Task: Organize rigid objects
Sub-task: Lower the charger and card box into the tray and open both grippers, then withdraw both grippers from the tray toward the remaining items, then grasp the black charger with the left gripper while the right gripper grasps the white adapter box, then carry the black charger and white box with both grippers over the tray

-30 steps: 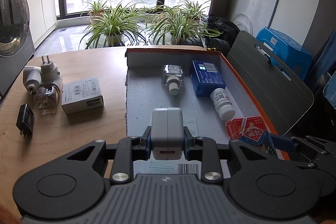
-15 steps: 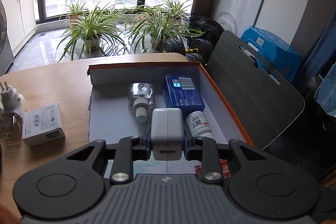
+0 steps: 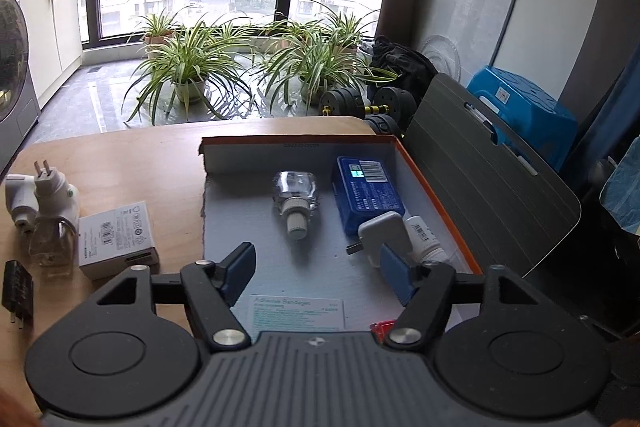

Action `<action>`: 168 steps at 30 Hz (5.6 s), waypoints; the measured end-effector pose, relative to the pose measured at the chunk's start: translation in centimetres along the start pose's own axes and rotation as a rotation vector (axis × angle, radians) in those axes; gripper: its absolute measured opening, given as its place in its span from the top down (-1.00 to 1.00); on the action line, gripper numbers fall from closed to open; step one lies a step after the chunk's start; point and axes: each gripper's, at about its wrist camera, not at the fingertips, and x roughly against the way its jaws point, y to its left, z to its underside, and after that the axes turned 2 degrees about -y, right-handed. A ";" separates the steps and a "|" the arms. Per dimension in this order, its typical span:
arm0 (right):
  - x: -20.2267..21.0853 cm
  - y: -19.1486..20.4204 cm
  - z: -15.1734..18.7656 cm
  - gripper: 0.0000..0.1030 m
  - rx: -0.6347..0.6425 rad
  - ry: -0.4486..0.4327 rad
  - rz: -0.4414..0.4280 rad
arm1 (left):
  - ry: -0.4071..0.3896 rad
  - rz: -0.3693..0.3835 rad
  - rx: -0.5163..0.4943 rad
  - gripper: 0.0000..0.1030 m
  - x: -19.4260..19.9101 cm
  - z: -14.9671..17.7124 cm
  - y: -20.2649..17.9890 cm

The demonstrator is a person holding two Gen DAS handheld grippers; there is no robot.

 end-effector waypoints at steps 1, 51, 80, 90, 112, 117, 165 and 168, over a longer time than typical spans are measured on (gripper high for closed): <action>0.1 0.2 -0.1 -0.60 0.001 -0.003 -0.002 | 0.000 -0.011 0.012 -0.40 0.4 0.1 0.6; -8.8 15.5 -4.1 -0.74 0.185 0.111 -0.328 | 0.052 -0.353 0.253 -0.46 1.5 5.2 22.3; -16.3 20.4 -6.1 -0.79 0.156 0.186 -0.254 | -0.040 -0.301 0.172 0.55 1.7 5.3 22.1; -9.0 16.8 -5.0 -0.79 0.144 0.109 -0.262 | -0.069 -0.287 0.180 0.56 4.6 5.2 21.2; 3.5 6.9 -1.4 -0.79 0.013 -0.004 -0.169 | -0.129 -0.156 0.116 0.56 9.1 5.0 13.1; 4.7 3.5 -0.7 -0.79 -0.020 -0.021 -0.110 | -0.131 -0.083 0.066 0.56 8.1 4.6 9.1; 4.1 0.0 -1.6 -0.79 -0.070 -0.041 -0.081 | -0.149 0.000 -0.032 0.56 5.2 1.2 2.3; 4.1 0.0 -1.6 -0.79 -0.068 -0.042 -0.081 | -0.149 0.001 -0.032 0.56 5.1 1.2 2.3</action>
